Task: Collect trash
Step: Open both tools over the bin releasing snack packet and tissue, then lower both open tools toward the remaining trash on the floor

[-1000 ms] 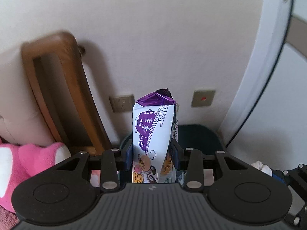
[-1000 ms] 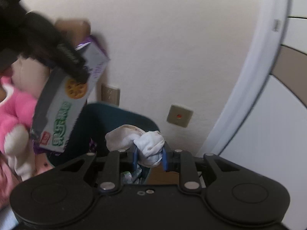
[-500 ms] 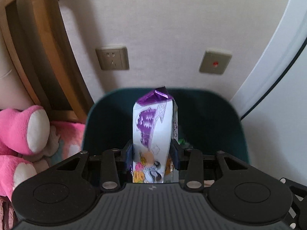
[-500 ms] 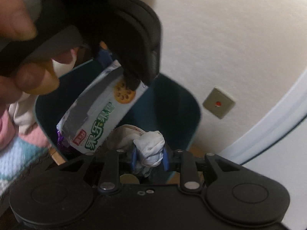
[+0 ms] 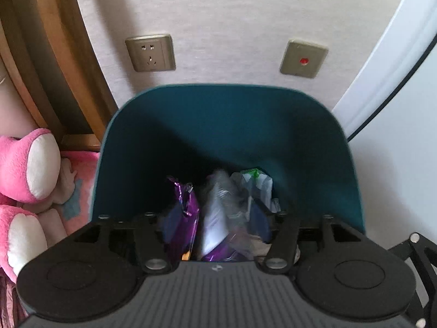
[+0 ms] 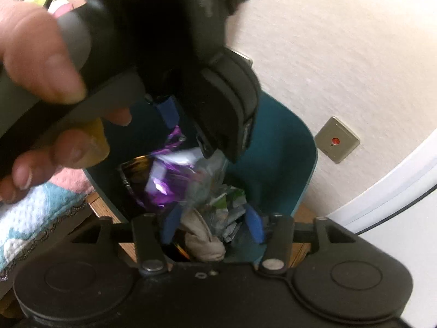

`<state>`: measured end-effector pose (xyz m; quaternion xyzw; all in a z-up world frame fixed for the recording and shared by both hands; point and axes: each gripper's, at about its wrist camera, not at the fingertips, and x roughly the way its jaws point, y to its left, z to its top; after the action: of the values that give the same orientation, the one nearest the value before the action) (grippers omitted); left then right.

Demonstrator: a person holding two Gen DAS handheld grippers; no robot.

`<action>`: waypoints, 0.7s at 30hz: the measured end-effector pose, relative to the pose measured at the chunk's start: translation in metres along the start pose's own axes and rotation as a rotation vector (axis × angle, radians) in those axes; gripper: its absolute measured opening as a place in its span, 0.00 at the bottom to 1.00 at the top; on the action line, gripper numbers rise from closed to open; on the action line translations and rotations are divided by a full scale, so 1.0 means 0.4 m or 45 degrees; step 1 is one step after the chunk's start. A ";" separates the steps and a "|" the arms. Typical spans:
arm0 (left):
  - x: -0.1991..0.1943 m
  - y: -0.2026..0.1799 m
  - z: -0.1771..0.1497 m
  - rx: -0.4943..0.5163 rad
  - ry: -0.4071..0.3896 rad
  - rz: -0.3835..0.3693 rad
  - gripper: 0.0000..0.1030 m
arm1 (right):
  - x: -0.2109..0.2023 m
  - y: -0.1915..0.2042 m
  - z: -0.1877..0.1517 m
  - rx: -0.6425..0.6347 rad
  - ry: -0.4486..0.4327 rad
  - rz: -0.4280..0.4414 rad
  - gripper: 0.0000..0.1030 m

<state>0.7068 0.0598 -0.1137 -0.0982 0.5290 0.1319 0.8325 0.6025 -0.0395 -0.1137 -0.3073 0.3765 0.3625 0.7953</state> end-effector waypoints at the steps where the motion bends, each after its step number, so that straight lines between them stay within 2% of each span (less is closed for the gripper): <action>1: -0.011 0.003 -0.003 -0.001 -0.009 -0.008 0.55 | -0.007 0.000 0.004 0.018 -0.004 0.004 0.52; 6: -0.088 0.026 -0.030 0.020 -0.074 -0.033 0.56 | -0.052 -0.028 -0.018 0.097 -0.040 -0.006 0.53; 14: -0.256 0.096 -0.109 0.070 -0.215 -0.066 0.56 | -0.184 -0.023 -0.007 0.253 -0.142 -0.025 0.62; 21: -0.394 0.175 -0.208 0.103 -0.305 -0.090 0.56 | -0.301 0.031 -0.011 0.310 -0.233 -0.052 0.65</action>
<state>0.5489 0.0827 -0.0076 -0.0667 0.4270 0.0917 0.8971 0.5361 -0.0776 -0.0196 -0.1819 0.3374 0.3244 0.8648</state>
